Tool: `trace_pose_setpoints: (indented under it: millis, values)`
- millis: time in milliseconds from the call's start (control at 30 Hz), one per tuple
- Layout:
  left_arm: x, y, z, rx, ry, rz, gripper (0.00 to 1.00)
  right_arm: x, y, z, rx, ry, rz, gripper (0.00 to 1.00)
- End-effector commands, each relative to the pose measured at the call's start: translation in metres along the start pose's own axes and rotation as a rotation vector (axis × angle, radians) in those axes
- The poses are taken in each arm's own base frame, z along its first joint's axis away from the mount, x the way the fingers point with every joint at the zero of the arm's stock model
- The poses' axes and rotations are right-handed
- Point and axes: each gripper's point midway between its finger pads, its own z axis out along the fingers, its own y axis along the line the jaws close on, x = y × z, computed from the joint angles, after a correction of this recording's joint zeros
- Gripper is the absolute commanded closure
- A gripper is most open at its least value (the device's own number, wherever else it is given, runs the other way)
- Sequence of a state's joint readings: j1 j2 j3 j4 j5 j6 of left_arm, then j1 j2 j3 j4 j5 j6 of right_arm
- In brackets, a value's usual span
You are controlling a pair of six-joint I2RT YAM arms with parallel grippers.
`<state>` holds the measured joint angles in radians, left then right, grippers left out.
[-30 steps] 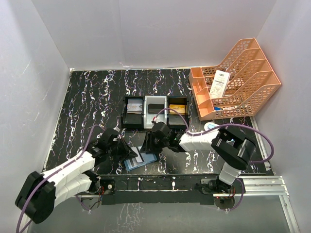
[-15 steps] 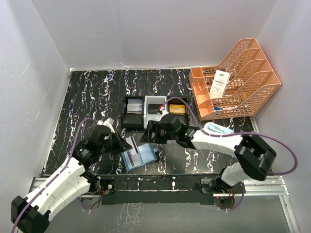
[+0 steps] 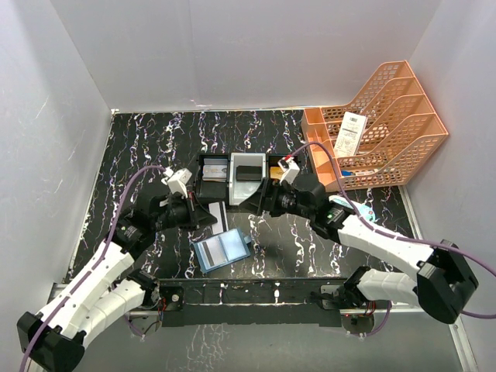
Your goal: Take the credit cards out of the card holder
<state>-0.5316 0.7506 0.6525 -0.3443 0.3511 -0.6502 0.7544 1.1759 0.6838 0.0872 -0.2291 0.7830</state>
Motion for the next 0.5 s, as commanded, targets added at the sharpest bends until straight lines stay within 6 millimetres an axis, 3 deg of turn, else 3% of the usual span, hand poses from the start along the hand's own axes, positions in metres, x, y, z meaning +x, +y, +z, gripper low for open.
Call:
trace_pose_setpoints:
  millis: [0, 267, 467]
  values:
    - [-0.007, -0.037, -0.009, 0.243, 0.019, 0.060, 1.00, -0.024, 0.041, -0.018, -0.189, -0.092, -0.073, 0.22]
    - [-0.017, -0.072, -0.017, 0.450, 0.024, 0.052, 1.00, -0.005, 0.080, -0.022, -0.417, 0.050, -0.079, 0.27]
    - [-0.016, -0.079, -0.019, 0.504, 0.040, 0.038, 1.00, 0.002, 0.098, -0.022, -0.538, 0.125, -0.028, 0.46]
